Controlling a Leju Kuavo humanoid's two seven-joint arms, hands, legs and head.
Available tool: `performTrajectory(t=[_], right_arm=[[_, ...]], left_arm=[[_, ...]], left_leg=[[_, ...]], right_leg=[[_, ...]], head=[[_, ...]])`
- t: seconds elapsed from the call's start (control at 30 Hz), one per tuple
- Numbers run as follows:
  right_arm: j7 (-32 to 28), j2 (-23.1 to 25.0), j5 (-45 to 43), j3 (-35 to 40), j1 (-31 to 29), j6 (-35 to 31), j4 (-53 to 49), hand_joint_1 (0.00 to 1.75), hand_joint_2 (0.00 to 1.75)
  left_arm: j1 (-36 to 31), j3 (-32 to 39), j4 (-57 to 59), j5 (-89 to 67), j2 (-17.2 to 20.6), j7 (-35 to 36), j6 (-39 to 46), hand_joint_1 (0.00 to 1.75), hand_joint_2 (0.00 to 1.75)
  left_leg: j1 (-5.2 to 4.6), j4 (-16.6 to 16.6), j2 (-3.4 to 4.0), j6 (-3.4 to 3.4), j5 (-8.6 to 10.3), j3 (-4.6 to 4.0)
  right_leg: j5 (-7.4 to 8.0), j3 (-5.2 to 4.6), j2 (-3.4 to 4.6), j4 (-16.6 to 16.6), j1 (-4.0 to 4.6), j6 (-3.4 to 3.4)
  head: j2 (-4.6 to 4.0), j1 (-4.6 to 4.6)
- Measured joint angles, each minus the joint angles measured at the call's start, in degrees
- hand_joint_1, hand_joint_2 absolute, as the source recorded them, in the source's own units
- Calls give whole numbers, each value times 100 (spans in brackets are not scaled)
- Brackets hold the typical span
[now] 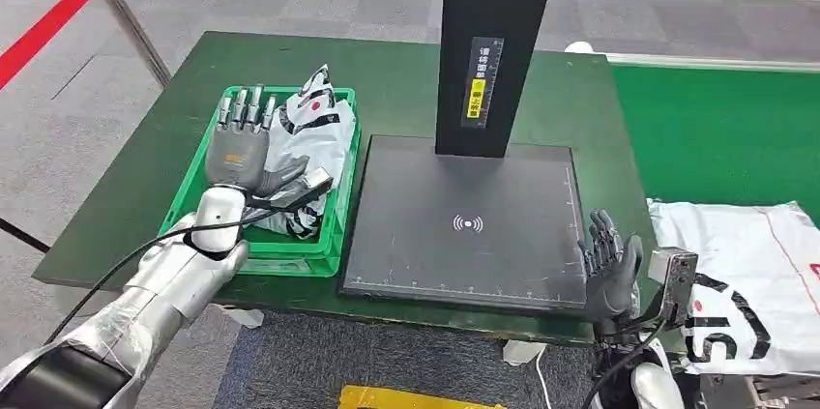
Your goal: Moved the parcel from conveyor to table for the left to box.
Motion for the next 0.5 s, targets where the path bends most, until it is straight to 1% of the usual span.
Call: performTrajectory(t=[0.17,0.3,0.37,0.5], right_arm=[[4,0,15,-2,0,0,-20,0,0],[9,0,31,-11,1,4,-20,0,0],[9,0,31,-11,0,7,-15,0,0],[-31,0,-2,-11,0,11,24,0,0]], left_arm=[[3,0,0,-2,2,40,17,0,0],[11,0,-68,-4,22,440,-232,0,0],[8,0,-74,-4,42,496,-223,0,0],[-23,-92,-197,-7,129,837,-133,0,0]], left_leg=[[0,0,3,0,0,0],[1,0,3,0,0,0],[2,0,3,0,0,0],[2,0,5,-1,0,-2]], right_leg=[[1,-2,4,0,1,-1],[1,-4,4,0,3,-2],[1,-5,4,0,3,-2],[1,-6,5,1,3,-2]], head=[[0,0],[0,0],[0,0],[0,0]])
